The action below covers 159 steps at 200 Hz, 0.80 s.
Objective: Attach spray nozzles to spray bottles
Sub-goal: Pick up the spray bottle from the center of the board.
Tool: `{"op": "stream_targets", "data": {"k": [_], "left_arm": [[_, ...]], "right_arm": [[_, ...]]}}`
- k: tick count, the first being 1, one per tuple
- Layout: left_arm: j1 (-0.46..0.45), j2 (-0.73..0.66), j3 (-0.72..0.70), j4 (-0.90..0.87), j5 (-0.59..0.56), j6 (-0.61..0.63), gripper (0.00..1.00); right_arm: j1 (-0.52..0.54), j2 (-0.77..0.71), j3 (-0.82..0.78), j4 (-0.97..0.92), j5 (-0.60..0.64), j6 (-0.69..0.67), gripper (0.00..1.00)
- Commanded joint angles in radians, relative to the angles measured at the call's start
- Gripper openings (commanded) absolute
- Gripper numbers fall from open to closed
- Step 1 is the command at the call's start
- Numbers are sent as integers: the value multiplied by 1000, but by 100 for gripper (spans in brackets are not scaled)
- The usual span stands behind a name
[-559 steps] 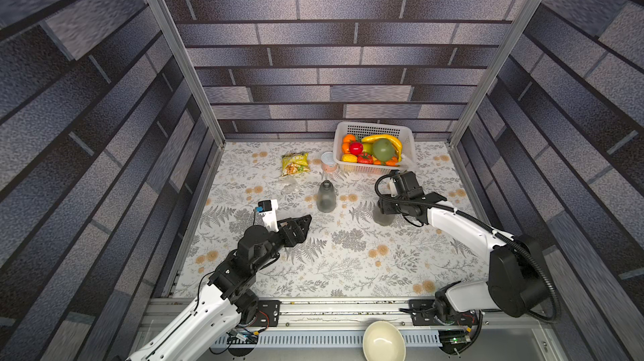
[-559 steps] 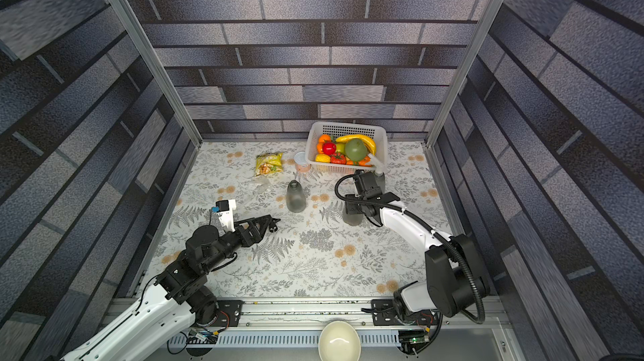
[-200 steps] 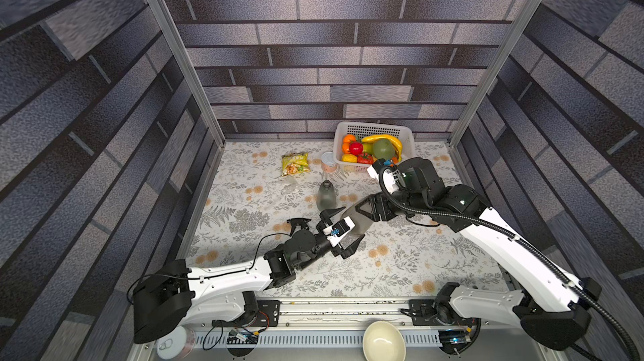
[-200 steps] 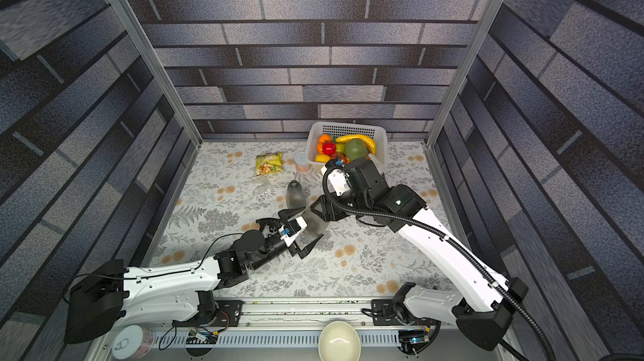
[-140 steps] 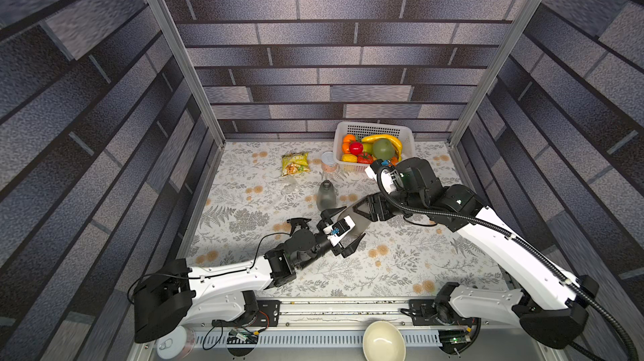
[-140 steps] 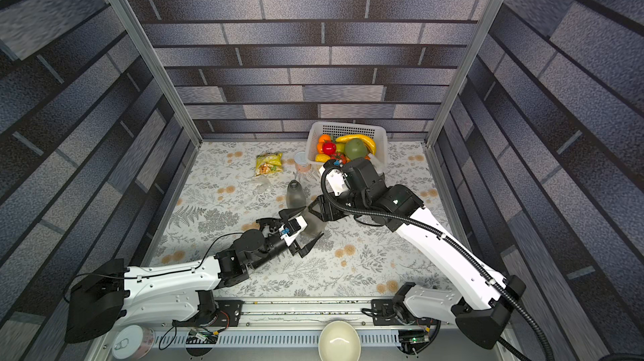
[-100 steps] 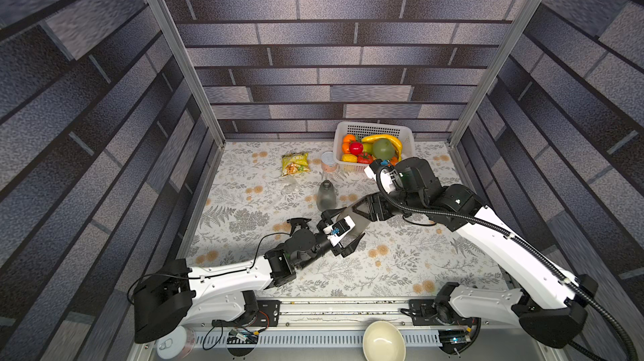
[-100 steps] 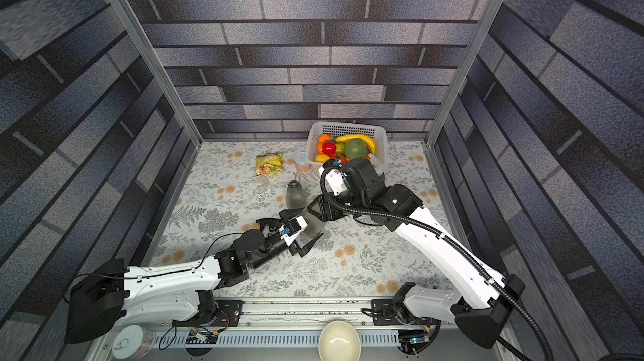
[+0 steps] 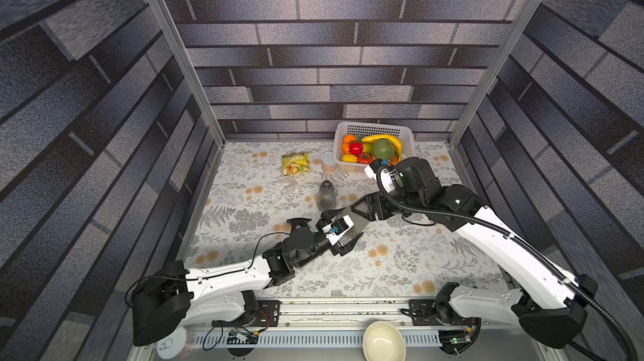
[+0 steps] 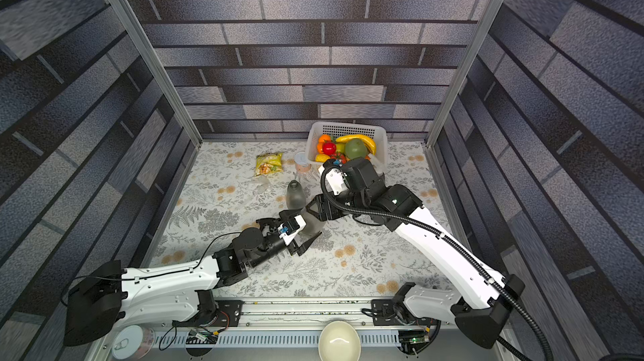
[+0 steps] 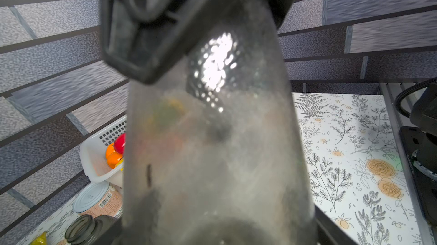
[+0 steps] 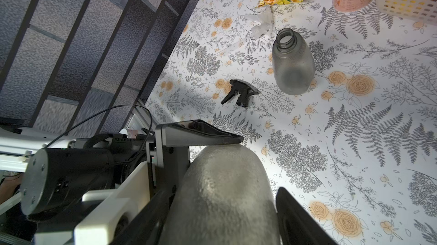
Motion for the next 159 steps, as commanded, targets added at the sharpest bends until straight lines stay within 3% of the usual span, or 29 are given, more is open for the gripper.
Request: {"op": "stream_targets", "data": {"k": [1, 28, 64, 86, 95, 104, 141, 159], "left_arm": [[24, -39, -8, 48, -33, -56, 80], [92, -111, -65, 80, -61, -172, 81], [140, -311, -96, -80, -154, -236, 81], [179, -486, -97, -238, -199, -299, 81], [201, -555, -70, -342, -195, -346, 79], [219, -610, -48, -415, -172, -389, 79], [234, -707, 48, -635, -169, -422, 76], [233, -719, 69, -661, -152, -414, 77]], "right_arm": [[9, -45, 5, 36, 20, 11, 78], [9, -117, 23, 90, 69, 35, 80], [9, -172, -31, 119, 179, 47, 78], [11, -134, -137, 144, 234, 134, 54], [19, -116, -236, 245, 235, 239, 38], [46, -104, -355, 378, 241, 343, 30], [167, 135, -353, 485, 257, 387, 40], [212, 315, -253, 456, 230, 356, 48]]}}
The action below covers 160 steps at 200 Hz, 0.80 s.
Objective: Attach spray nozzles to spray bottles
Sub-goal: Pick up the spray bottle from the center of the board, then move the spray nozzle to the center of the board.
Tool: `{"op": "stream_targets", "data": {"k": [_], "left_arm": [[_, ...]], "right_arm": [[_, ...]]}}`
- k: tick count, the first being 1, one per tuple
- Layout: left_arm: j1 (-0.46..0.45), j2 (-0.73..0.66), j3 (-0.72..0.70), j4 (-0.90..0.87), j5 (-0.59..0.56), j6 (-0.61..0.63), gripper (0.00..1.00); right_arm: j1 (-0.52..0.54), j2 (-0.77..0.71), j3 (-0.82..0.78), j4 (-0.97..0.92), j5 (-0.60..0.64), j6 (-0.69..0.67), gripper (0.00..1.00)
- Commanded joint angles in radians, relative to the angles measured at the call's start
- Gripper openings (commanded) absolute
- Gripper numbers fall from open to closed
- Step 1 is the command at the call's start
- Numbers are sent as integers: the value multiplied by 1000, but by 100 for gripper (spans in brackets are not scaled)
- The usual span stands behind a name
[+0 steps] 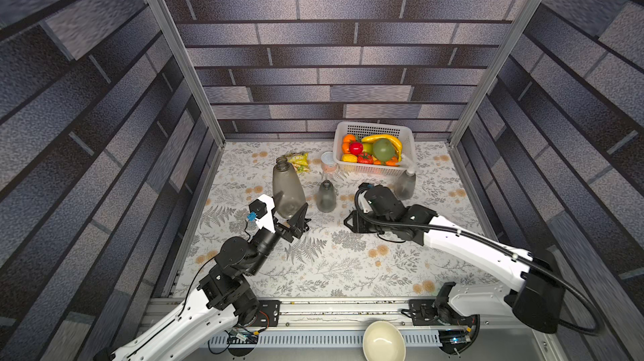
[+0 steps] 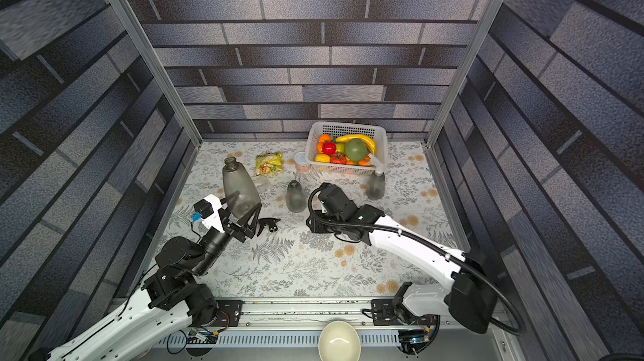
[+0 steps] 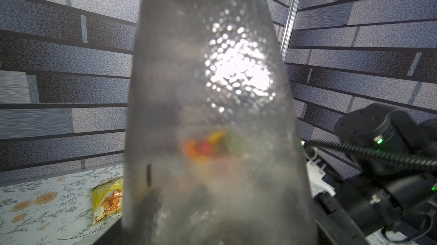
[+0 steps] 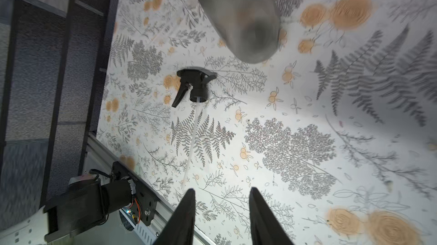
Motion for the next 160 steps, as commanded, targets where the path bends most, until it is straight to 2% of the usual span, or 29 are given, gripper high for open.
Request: {"op": "stream_targets", "data": {"k": [1, 33, 66, 108, 117, 144, 160], "left_arm": [[3, -18, 48, -152, 8, -33, 77], [3, -35, 40, -168, 18, -25, 77], [-1, -54, 28, -149, 22, -29, 77], [-4, -96, 12, -141, 30, -44, 76], [-6, -103, 12, -146, 32, -42, 76], [-11, -102, 15, -148, 30, -34, 76], [-11, -95, 18, -139, 36, -30, 76]], "right_arm": [[64, 152, 118, 71, 1, 27, 48], [164, 433, 315, -23, 29, -30, 53], [190, 576, 437, -86, 84, -32, 51], [198, 698, 488, -96, 113, -13, 32], [198, 705, 487, -94, 125, -9, 27], [198, 705, 481, -87, 146, -8, 22], [198, 695, 470, -87, 155, -7, 14]]}}
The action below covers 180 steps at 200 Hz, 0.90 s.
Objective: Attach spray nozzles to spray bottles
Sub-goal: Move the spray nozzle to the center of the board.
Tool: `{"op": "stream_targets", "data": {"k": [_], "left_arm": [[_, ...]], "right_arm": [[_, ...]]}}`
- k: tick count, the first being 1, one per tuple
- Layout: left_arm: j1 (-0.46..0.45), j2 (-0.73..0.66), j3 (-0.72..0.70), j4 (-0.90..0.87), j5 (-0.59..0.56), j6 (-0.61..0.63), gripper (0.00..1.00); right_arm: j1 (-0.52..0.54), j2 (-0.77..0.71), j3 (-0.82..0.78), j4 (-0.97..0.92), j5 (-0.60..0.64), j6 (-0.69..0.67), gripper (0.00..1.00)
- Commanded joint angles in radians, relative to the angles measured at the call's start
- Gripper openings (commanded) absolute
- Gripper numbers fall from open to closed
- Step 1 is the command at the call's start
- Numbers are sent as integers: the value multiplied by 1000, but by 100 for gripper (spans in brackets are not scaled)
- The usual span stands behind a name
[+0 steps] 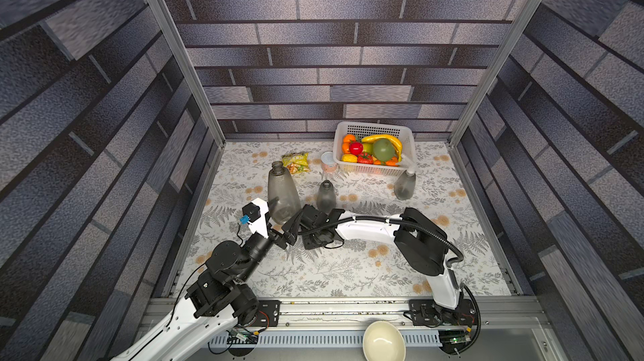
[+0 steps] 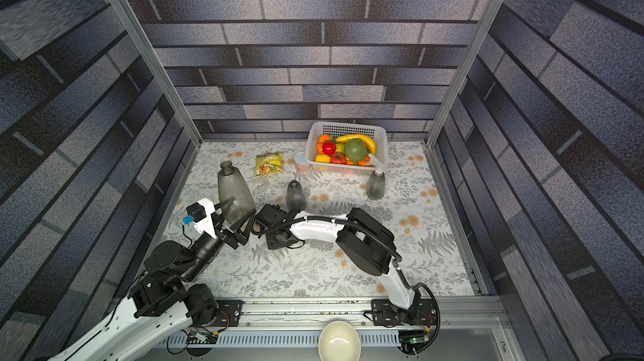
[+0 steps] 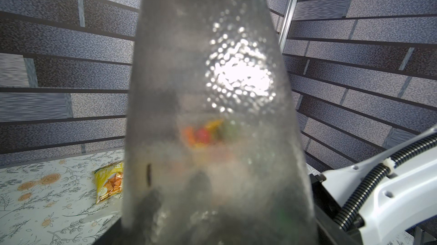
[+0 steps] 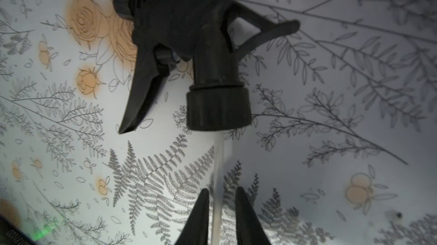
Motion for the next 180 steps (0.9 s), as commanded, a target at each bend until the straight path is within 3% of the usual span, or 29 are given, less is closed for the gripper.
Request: {"op": "stream_targets", "data": {"k": [1, 60, 96, 128, 143, 167, 180], "left_arm": [[-6, -2, 0, 17, 20, -1, 76], [-7, 25, 5, 33, 33, -2, 75], [-11, 69, 1, 72, 54, -13, 75], [-22, 133, 6, 128, 82, -15, 75], [-29, 165, 14, 155, 93, -13, 75], [-48, 222, 40, 190, 137, 9, 75], [-62, 257, 66, 199, 171, 36, 75]], "right_arm": [[0, -11, -2, -28, 38, 4, 14], [-21, -283, -338, 39, 128, 67, 9], [-136, -513, -651, 90, 138, 136, 9], [-224, -623, -756, 53, 156, 132, 12], [-252, -640, -774, 58, 135, 124, 18], [-262, -653, -737, 0, 97, 78, 46], [-262, -681, -716, -43, 81, 50, 53]]}}
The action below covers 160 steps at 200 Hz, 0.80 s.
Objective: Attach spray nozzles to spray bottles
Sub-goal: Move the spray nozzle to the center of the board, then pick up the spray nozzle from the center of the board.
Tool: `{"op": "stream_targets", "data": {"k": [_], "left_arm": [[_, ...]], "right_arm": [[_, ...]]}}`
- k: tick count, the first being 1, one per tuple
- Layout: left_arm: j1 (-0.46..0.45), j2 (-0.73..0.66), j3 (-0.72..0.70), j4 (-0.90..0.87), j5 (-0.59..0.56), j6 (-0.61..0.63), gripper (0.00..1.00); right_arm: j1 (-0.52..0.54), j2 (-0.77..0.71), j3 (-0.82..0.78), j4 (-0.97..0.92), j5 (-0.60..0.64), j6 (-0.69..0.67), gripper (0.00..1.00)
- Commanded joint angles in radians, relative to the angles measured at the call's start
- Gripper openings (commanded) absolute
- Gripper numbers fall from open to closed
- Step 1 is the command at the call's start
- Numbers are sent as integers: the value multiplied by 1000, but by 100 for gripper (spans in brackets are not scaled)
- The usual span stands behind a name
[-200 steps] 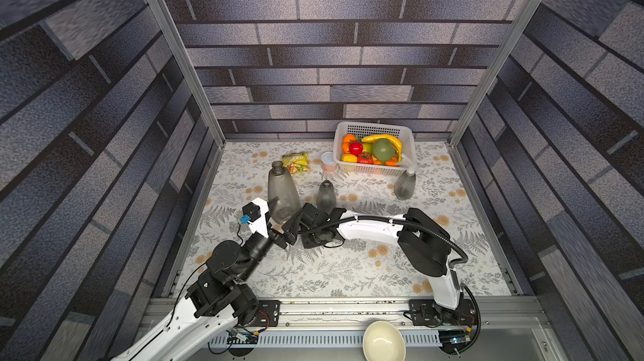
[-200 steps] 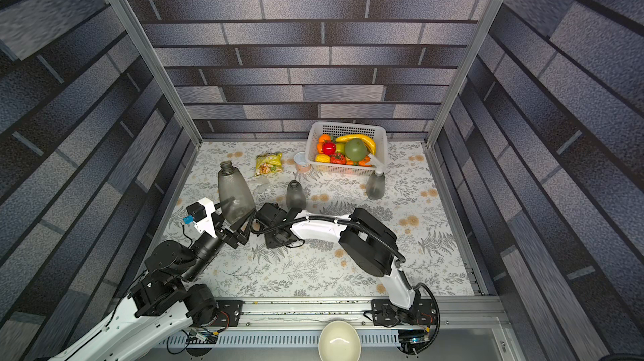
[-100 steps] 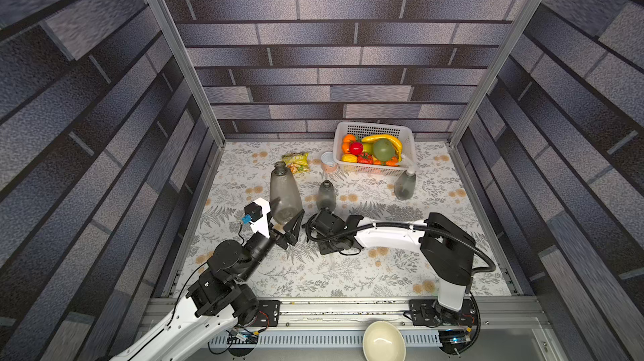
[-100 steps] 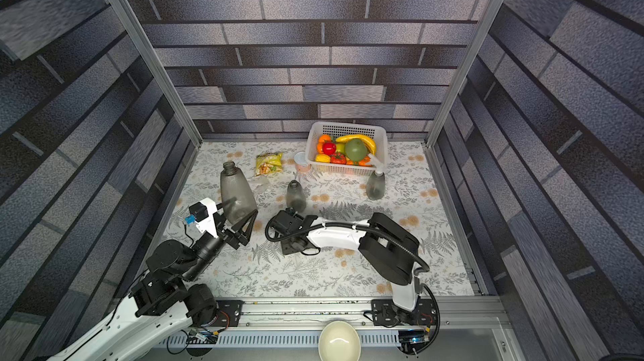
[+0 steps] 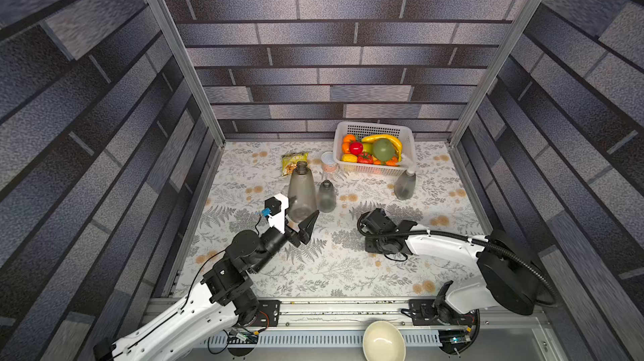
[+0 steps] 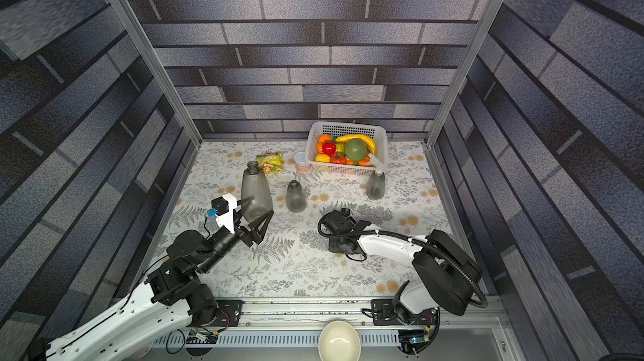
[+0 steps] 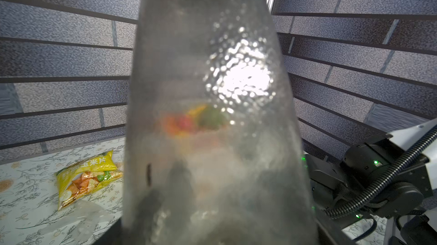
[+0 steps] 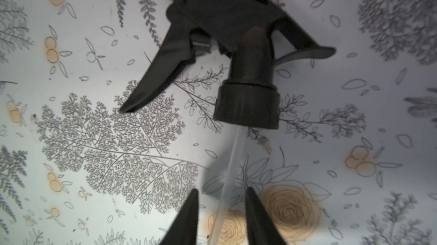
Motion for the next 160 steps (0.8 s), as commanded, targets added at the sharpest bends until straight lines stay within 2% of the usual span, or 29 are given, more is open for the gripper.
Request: {"op": "stream_targets", "data": {"k": [1, 30, 48, 69, 95, 119, 160], "left_arm": [[-24, 50, 67, 75, 75, 39, 75], [-77, 125, 119, 115, 110, 131, 76], [-97, 185, 133, 208, 113, 167, 75], [-118, 272, 162, 308, 119, 201, 75], [-121, 357, 195, 341, 161, 219, 75], [-123, 377, 184, 348, 195, 210, 75], [-131, 372, 144, 348, 207, 214, 75]], "right_arm": [[-4, -51, 43, -100, -33, -52, 53], [-24, -93, 120, -231, -30, -122, 57], [-78, -86, 162, -263, -49, -140, 58], [-160, -43, 219, -259, -128, -156, 57], [-221, 95, 329, -289, -193, -204, 54], [-260, 188, 397, -313, -204, -216, 49], [-281, 220, 394, -320, -189, -202, 47]]}}
